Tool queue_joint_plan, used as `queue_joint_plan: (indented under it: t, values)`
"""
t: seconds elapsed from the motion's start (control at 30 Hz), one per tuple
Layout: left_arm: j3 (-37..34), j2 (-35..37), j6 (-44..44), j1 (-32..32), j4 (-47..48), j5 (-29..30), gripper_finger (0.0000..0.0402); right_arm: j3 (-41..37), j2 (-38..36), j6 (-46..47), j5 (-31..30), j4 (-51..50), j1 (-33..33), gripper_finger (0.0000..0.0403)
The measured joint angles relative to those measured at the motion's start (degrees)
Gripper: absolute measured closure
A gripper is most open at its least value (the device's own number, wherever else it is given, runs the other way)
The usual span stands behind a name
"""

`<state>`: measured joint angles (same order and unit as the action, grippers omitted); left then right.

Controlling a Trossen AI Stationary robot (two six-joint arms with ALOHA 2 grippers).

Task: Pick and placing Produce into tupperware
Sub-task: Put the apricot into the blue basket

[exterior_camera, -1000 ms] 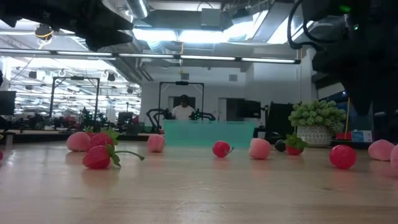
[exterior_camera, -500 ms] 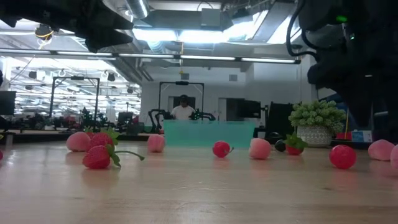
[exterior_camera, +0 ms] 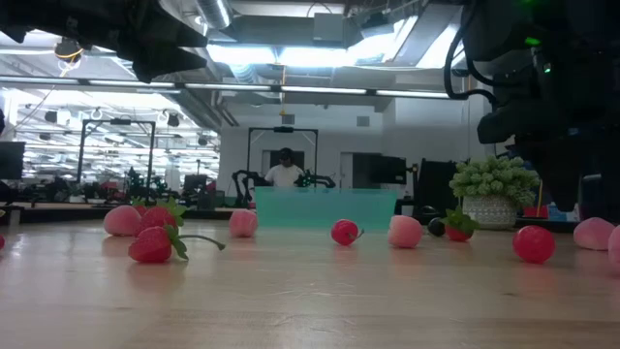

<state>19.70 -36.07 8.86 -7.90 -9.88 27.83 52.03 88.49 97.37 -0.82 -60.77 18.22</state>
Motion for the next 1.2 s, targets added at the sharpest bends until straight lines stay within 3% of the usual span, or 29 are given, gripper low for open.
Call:
queue_joint_plan:
  t: [0.4, 1.2]
  values:
    - [0.0, 0.0, 0.0, 0.0, 0.0, 0.0, 0.0156, -3.6, 0.9, 6.2, -1.0, 4.4, 3.2, 0.0111]
    - [0.0, 0.0, 0.0, 0.0, 0.0, 0.0, 0.0156, -9.3, 0.7, 8.9, -3.9, 12.3, 2.6, 0.0112]
